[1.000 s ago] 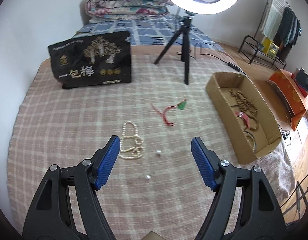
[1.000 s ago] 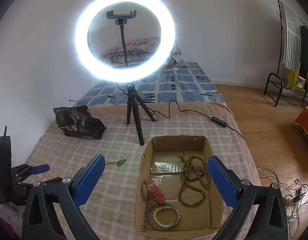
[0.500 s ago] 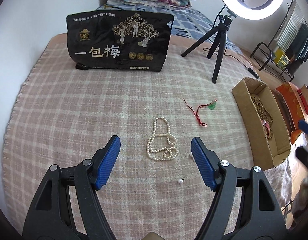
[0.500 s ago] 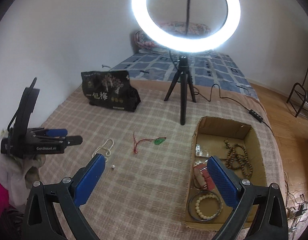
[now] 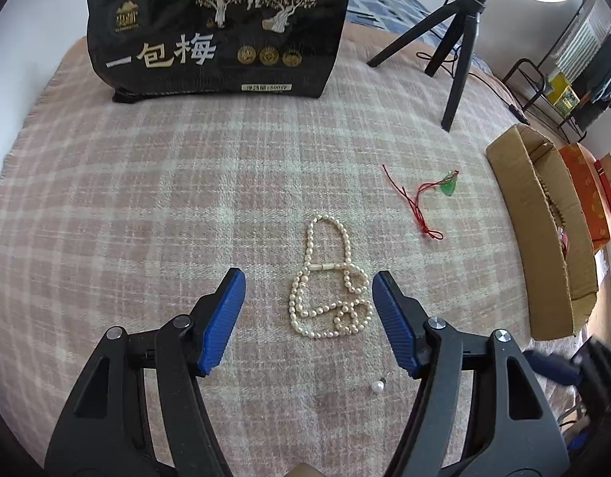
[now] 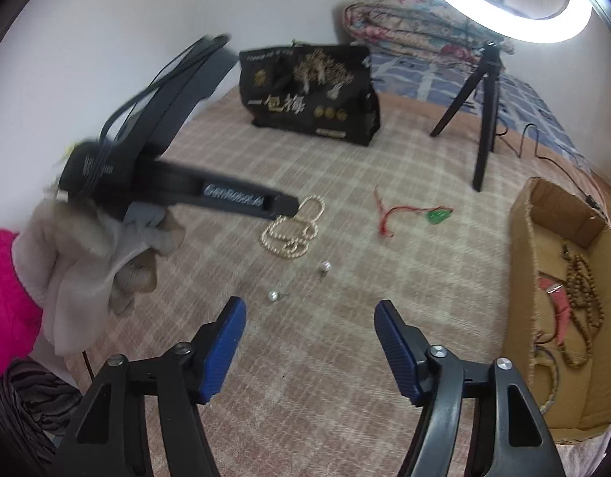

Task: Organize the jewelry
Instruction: 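Close the left tool on the pearl necklace and lift it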

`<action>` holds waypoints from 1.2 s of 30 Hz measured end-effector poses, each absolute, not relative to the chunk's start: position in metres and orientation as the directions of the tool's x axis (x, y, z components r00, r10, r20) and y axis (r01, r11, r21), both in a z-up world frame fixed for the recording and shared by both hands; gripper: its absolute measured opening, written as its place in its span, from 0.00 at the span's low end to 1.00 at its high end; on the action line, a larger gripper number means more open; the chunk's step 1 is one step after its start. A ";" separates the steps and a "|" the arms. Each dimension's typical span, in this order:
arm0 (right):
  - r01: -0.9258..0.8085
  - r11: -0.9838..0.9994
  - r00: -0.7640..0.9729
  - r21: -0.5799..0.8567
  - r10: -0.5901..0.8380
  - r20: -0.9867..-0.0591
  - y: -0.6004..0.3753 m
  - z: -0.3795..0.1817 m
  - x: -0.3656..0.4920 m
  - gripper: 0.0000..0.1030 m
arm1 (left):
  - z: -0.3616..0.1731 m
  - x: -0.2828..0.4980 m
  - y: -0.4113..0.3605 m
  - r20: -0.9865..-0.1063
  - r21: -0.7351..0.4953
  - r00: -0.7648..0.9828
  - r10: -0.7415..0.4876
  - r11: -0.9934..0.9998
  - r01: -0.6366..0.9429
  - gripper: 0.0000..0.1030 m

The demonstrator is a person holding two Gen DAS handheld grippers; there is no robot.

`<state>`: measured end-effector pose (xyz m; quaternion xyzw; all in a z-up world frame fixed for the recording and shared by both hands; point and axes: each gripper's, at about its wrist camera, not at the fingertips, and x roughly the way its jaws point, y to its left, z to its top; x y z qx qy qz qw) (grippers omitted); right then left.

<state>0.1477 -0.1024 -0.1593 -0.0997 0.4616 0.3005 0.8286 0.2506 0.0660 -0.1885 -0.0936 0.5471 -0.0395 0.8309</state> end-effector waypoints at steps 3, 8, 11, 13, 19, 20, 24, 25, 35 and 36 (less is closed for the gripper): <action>-0.604 0.789 0.371 0.112 0.403 -0.837 -0.096 -0.168 0.149 0.58 | -0.194 0.256 0.069 -0.901 -0.229 0.390 -0.187 0.971 -0.062 0.67; -0.614 0.780 0.353 0.117 0.404 -0.844 -0.086 -0.180 0.152 0.51 | -0.203 0.260 0.066 -0.908 -0.223 0.377 -0.182 0.972 -0.068 0.67; -0.619 0.777 0.346 0.114 0.400 -0.849 -0.083 -0.186 0.153 0.47 | -0.212 0.261 0.063 -0.916 -0.215 0.360 -0.176 0.974 -0.070 0.67; -0.620 0.776 0.338 0.120 0.402 -0.851 -0.081 -0.190 0.155 0.44 | -0.213 0.261 0.062 -0.918 -0.204 0.360 -0.167 0.977 -0.068 0.67; -0.624 0.769 0.322 0.136 0.412 -0.852 -0.077 -0.197 0.155 0.39 | -0.217 0.268 0.049 -0.921 -0.182 0.359 -0.153 0.982 -0.049 0.66; -0.625 0.768 0.320 0.139 0.414 -0.852 -0.076 -0.198 0.155 0.38 | -0.219 0.269 0.047 -0.922 -0.168 0.360 -0.140 0.985 -0.047 0.58; -0.629 0.762 0.310 0.153 0.426 -0.850 -0.069 -0.202 0.156 0.35 | -0.224 0.272 0.040 -0.927 -0.110 0.365 -0.091 0.993 -0.032 0.45; -0.631 0.760 0.308 0.154 0.427 -0.850 -0.067 -0.203 0.156 0.35 | -0.224 0.272 0.040 -0.927 -0.101 0.366 -0.082 0.994 -0.033 0.39; -0.644 0.758 0.324 0.103 0.393 -0.861 -0.047 -0.216 0.160 0.32 | -0.226 0.275 0.045 -0.923 -0.117 0.373 -0.094 0.992 -0.040 0.15; -0.646 0.758 0.327 0.095 0.387 -0.862 -0.045 -0.218 0.161 0.31 | -0.226 0.275 0.045 -0.923 -0.116 0.373 -0.093 0.992 -0.040 0.14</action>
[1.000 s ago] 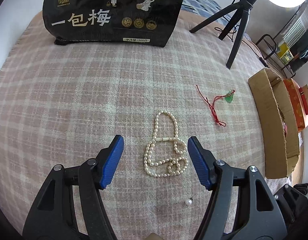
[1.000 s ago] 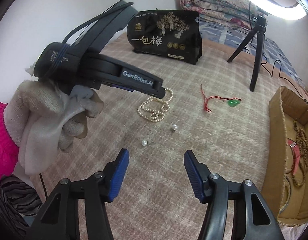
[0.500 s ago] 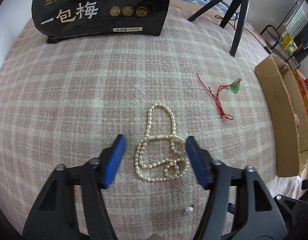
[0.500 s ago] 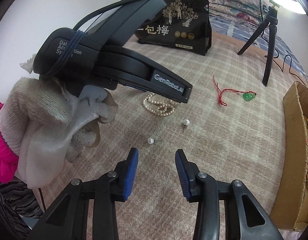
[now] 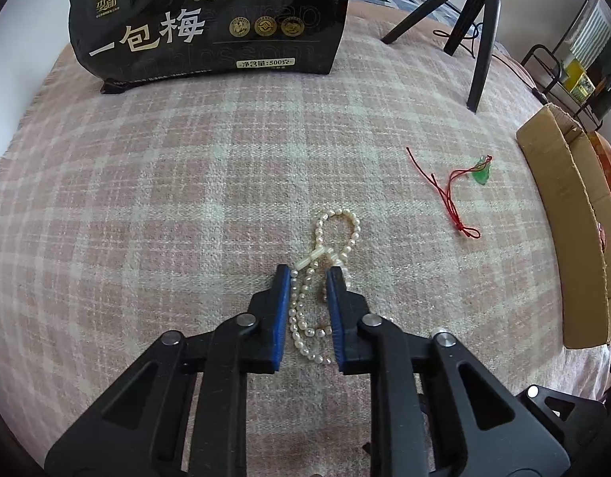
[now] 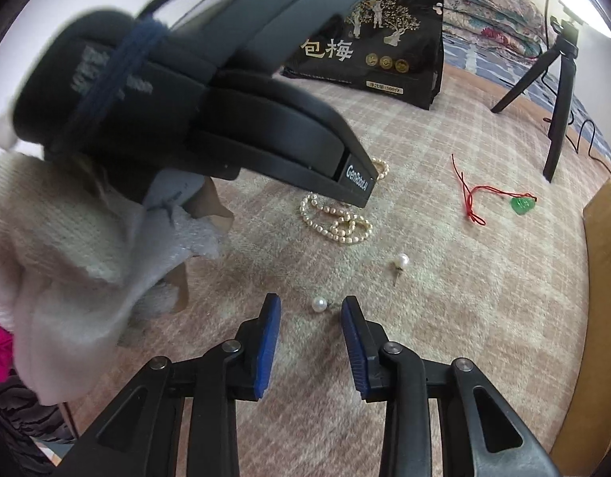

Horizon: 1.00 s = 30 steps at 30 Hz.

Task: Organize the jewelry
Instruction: 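Close the left tool on the pearl necklace and lift it, then carry the pearl necklace to the box with the left tool while the right tool grasps the loose pearl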

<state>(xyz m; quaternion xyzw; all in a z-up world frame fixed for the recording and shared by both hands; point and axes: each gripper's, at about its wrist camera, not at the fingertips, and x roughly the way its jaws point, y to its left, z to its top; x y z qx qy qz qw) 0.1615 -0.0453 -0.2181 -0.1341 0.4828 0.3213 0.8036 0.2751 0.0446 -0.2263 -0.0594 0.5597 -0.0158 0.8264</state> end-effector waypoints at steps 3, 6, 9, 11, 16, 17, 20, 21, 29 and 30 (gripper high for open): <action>-0.652 0.754 0.333 0.079 0.378 -0.864 -0.044 -0.223 0.164 0.27 | -0.225 0.273 0.048 -0.922 -0.122 0.376 -0.098 0.992 -0.041 0.11; -0.656 0.751 0.335 0.075 0.378 -0.863 -0.045 -0.224 0.164 0.20 | -0.225 0.273 0.052 -0.920 -0.125 0.380 -0.097 0.991 -0.049 0.06; -0.655 0.750 0.327 0.093 0.392 -0.860 -0.050 -0.222 0.164 0.11 | -0.224 0.271 0.054 -0.919 -0.125 0.382 -0.094 0.991 -0.057 0.03; -0.648 0.752 0.320 0.119 0.410 -0.854 -0.054 -0.221 0.164 0.09 | -0.223 0.269 0.056 -0.918 -0.131 0.384 -0.097 0.989 -0.063 0.02; -0.644 0.754 0.327 0.128 0.422 -0.845 -0.058 -0.217 0.162 0.08 | -0.213 0.262 0.063 -0.909 -0.145 0.404 -0.103 0.986 -0.076 0.02; -0.643 0.755 0.329 0.128 0.423 -0.844 -0.059 -0.217 0.164 0.08 | -0.211 0.262 0.064 -0.907 -0.150 0.408 -0.105 0.986 -0.079 0.02; -0.640 0.757 0.333 0.133 0.429 -0.840 -0.062 -0.213 0.163 0.08 | -0.199 0.259 0.070 -0.894 -0.172 0.433 -0.117 0.981 -0.091 0.02; -0.639 0.757 0.336 0.134 0.432 -0.837 -0.063 -0.210 0.162 0.08 | -0.196 0.258 0.072 -0.889 -0.180 0.441 -0.121 0.979 -0.095 0.02; -0.636 0.763 0.366 0.118 0.433 -0.824 -0.073 -0.189 0.156 0.08 | -0.156 0.247 0.082 -0.848 -0.228 0.508 -0.149 0.969 -0.097 0.02; -0.636 0.763 0.371 0.114 0.432 -0.822 -0.075 -0.185 0.154 0.08 | -0.151 0.244 0.083 -0.842 -0.233 0.517 -0.152 0.968 -0.096 0.02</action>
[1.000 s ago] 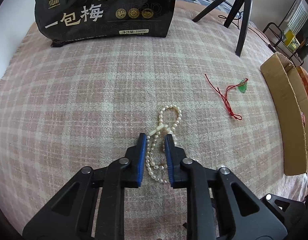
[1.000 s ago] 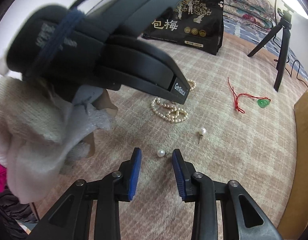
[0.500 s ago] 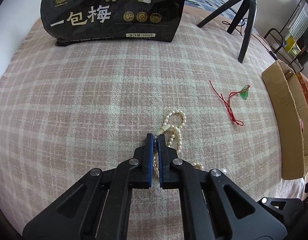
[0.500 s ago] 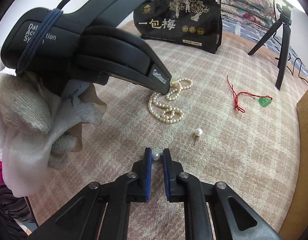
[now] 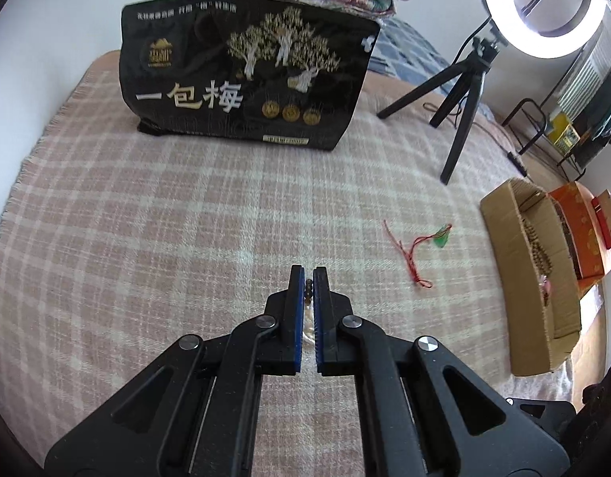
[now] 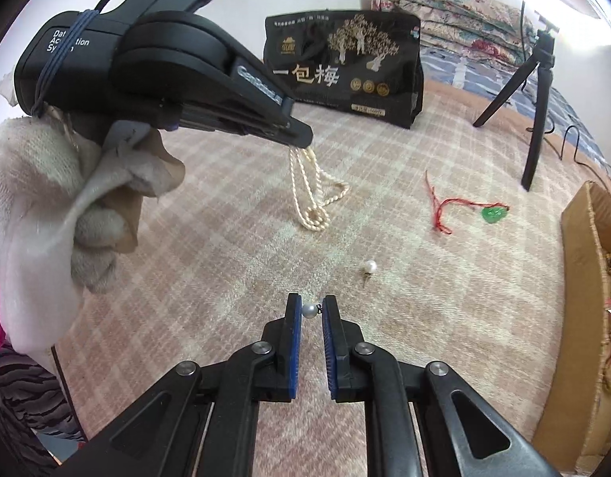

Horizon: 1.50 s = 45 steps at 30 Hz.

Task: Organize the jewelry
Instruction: 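Carry the pearl necklace to the box with the left tool while the right tool grasps the loose pearl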

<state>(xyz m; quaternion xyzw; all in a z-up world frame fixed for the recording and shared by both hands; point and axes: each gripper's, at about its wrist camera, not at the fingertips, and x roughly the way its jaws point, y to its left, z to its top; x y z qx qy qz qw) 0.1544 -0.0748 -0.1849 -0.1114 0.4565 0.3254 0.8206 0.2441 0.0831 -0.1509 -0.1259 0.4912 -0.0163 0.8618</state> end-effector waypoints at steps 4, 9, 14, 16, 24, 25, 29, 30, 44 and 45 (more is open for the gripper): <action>-0.636 0.765 0.390 0.103 0.434 -0.812 -0.082 -0.170 0.150 0.08 | -0.132 0.239 0.085 -0.821 -0.249 0.547 -0.161 0.964 -0.091 0.02; -0.628 0.773 0.418 0.086 0.429 -0.801 -0.095 -0.152 0.143 0.08 | -0.109 0.231 0.078 -0.789 -0.270 0.588 -0.180 0.960 -0.069 0.02; -0.612 0.787 0.443 0.080 0.425 -0.790 -0.111 -0.137 0.137 0.08 | -0.092 0.225 0.067 -0.766 -0.287 0.610 -0.204 0.957 -0.040 0.02; -0.604 0.793 0.452 0.082 0.426 -0.784 -0.118 -0.131 0.136 0.08 | -0.085 0.225 0.057 -0.757 -0.289 0.616 -0.218 0.957 -0.016 0.02; -0.557 0.826 0.491 0.083 0.408 -0.770 -0.150 -0.112 0.133 0.08 | -0.070 0.230 0.013 -0.729 -0.306 0.625 -0.280 0.950 0.068 0.02; -0.551 0.830 0.494 0.084 0.406 -0.769 -0.154 -0.111 0.134 0.08 | -0.068 0.232 0.005 -0.724 -0.310 0.625 -0.291 0.947 0.081 0.02; -0.524 0.848 0.509 0.082 0.389 -0.768 -0.176 -0.108 0.135 0.08 | -0.062 0.236 -0.020 -0.713 -0.324 0.623 -0.323 0.939 0.115 0.02; -0.519 0.851 0.512 0.081 0.385 -0.768 -0.180 -0.107 0.135 0.08 | -0.061 0.237 -0.024 -0.710 -0.326 0.623 -0.328 0.938 0.121 0.02; -0.398 0.914 0.564 0.077 0.310 -0.765 -0.259 -0.104 0.140 0.08 | -0.049 0.246 -0.105 -0.680 -0.325 0.617 -0.397 0.917 0.231 0.02; -0.387 0.919 0.568 0.079 0.305 -0.765 -0.265 -0.105 0.140 0.08 | -0.048 0.247 -0.112 -0.677 -0.322 0.617 -0.402 0.915 0.243 0.02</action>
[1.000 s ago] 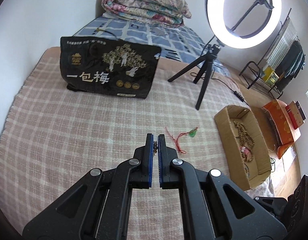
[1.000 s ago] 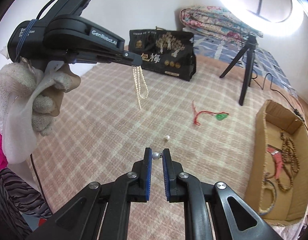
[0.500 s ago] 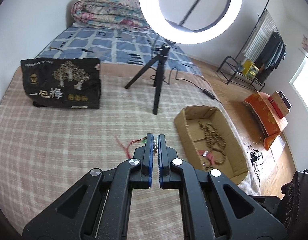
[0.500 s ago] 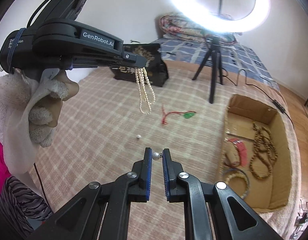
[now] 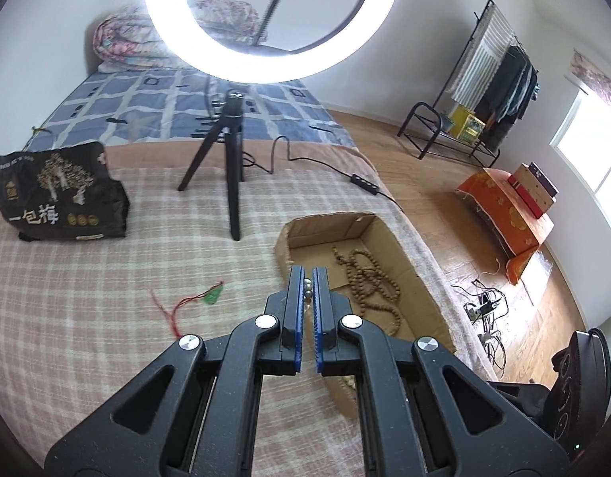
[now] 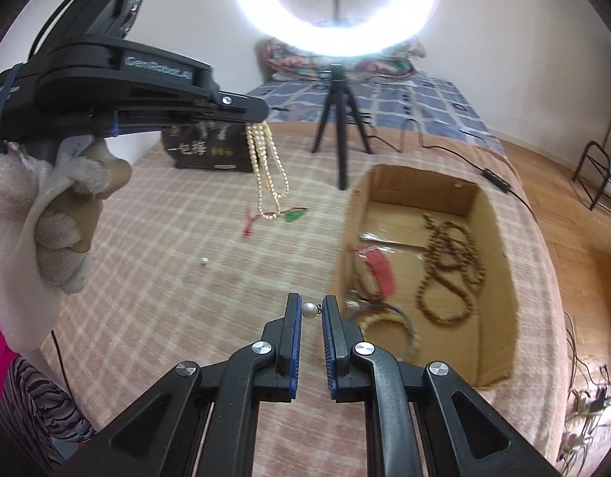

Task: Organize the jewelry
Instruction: 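Carry the pearl necklace to the box with the left tool while the right tool grasps the loose pearl, then open the left tool to drop the pearl necklace into the box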

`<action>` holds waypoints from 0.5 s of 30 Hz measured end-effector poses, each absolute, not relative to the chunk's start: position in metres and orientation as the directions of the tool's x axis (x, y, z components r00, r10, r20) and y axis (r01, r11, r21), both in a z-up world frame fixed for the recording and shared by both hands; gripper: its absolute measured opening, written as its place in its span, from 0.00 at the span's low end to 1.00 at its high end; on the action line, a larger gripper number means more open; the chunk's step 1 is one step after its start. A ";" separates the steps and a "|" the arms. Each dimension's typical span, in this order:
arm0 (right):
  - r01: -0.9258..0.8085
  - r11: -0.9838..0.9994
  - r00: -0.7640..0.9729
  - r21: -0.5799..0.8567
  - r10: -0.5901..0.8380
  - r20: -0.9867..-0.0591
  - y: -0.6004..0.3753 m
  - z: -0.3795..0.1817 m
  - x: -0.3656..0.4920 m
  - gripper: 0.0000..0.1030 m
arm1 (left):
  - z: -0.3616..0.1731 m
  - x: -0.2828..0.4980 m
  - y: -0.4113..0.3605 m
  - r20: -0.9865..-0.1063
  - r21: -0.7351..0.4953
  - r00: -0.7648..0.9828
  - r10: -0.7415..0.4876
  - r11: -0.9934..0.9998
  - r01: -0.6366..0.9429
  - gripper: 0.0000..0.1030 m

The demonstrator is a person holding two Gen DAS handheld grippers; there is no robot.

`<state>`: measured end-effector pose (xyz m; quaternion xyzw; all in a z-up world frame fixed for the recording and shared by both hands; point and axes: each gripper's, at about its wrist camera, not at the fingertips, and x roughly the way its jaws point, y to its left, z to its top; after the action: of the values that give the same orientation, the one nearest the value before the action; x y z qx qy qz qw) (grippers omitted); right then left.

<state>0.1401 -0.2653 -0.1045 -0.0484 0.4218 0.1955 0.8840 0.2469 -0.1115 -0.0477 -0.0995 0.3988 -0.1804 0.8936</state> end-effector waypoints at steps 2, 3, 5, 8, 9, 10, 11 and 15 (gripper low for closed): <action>-0.364 0.927 0.572 0.086 0.296 -0.765 -0.278 -0.106 0.141 0.08 | -0.047 0.248 -0.121 -0.673 -0.318 0.616 -0.409 0.912 0.259 0.02; -0.356 0.930 0.573 0.089 0.293 -0.766 -0.283 -0.106 0.142 0.08 | -0.047 0.249 -0.126 -0.672 -0.316 0.616 -0.412 0.911 0.265 0.02; -0.338 0.936 0.574 0.094 0.285 -0.767 -0.293 -0.108 0.143 0.08 | -0.047 0.252 -0.135 -0.670 -0.319 0.610 -0.422 0.906 0.276 0.02; -0.323 0.941 0.573 0.101 0.280 -0.770 -0.303 -0.110 0.145 0.08 | -0.051 0.259 -0.151 -0.671 -0.325 0.597 -0.439 0.899 0.295 0.02; -0.319 0.942 0.573 0.102 0.277 -0.772 -0.306 -0.111 0.146 0.08 | -0.051 0.261 -0.155 -0.671 -0.325 0.594 -0.443 0.896 0.302 0.02; -0.316 0.943 0.572 0.102 0.276 -0.773 -0.308 -0.112 0.147 0.08 | -0.052 0.263 -0.159 -0.671 -0.325 0.591 -0.448 0.894 0.308 0.02; -0.315 0.943 0.570 0.104 0.275 -0.774 -0.309 -0.112 0.149 0.08 | -0.053 0.265 -0.164 -0.672 -0.323 0.588 -0.450 0.893 0.314 0.02; -0.317 0.943 0.565 0.100 0.273 -0.779 -0.311 -0.114 0.153 0.08 | -0.059 0.277 -0.176 -0.674 -0.327 0.580 -0.458 0.889 0.322 0.02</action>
<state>0.1535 -0.3109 -0.1143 -0.0256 0.4357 0.1669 0.8841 0.2766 -0.1761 -0.0591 -0.0846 0.4018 -0.2203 0.8848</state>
